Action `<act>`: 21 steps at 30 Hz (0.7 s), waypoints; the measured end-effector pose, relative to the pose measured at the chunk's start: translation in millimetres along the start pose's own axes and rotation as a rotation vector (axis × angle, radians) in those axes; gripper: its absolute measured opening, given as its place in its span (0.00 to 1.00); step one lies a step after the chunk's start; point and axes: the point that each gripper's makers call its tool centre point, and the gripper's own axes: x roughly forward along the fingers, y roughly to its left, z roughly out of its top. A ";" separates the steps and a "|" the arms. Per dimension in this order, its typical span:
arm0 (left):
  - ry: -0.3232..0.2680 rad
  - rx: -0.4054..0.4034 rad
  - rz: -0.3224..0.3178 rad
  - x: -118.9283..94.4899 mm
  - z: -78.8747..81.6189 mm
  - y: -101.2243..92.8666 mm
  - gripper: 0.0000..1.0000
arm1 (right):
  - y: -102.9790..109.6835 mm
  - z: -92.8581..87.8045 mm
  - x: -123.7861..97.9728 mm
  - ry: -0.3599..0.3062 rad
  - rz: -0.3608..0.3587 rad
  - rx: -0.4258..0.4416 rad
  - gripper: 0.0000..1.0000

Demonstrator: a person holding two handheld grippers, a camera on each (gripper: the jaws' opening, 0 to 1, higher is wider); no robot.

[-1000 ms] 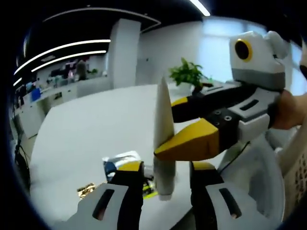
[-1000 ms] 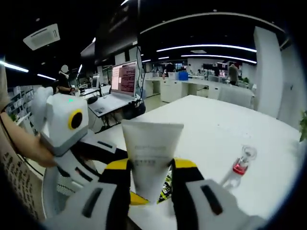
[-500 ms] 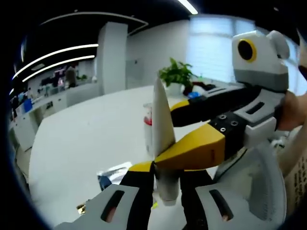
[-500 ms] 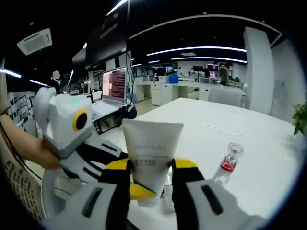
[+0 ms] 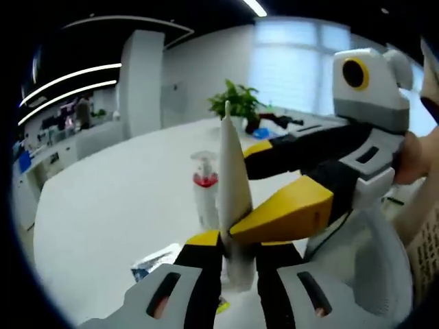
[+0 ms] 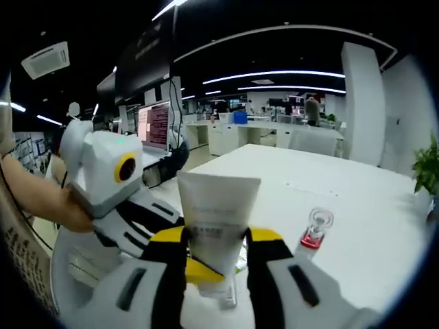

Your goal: Arrange the skincare products in the storage area until every visible bottle or jar stands upright without overlapping.

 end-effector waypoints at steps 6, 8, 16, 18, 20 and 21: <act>0.029 0.047 -0.089 12.9 -1.4 1.9 0.14 | -7.9 -2.9 1.1 0.019 0.015 0.015 0.32; 0.036 0.064 -0.109 16.1 -1.9 2.9 0.14 | -12.2 -5.7 1.0 0.020 0.027 0.007 0.31; 0.097 0.177 -0.214 35.3 -13.4 4.6 0.14 | -22.3 -13.2 2.6 0.040 0.022 -0.022 0.28; 0.102 0.184 -0.226 38.7 -14.8 5.5 0.14 | -24.8 -14.2 4.5 0.046 0.019 -0.024 0.27; 0.109 0.196 -0.232 43.5 -16.7 8.4 0.14 | -29.8 -18.0 7.2 0.056 0.010 -0.023 0.27; 0.115 0.208 -0.235 46.8 -18.3 10.7 0.14 | -32.9 -20.2 8.1 0.061 0.003 -0.016 0.26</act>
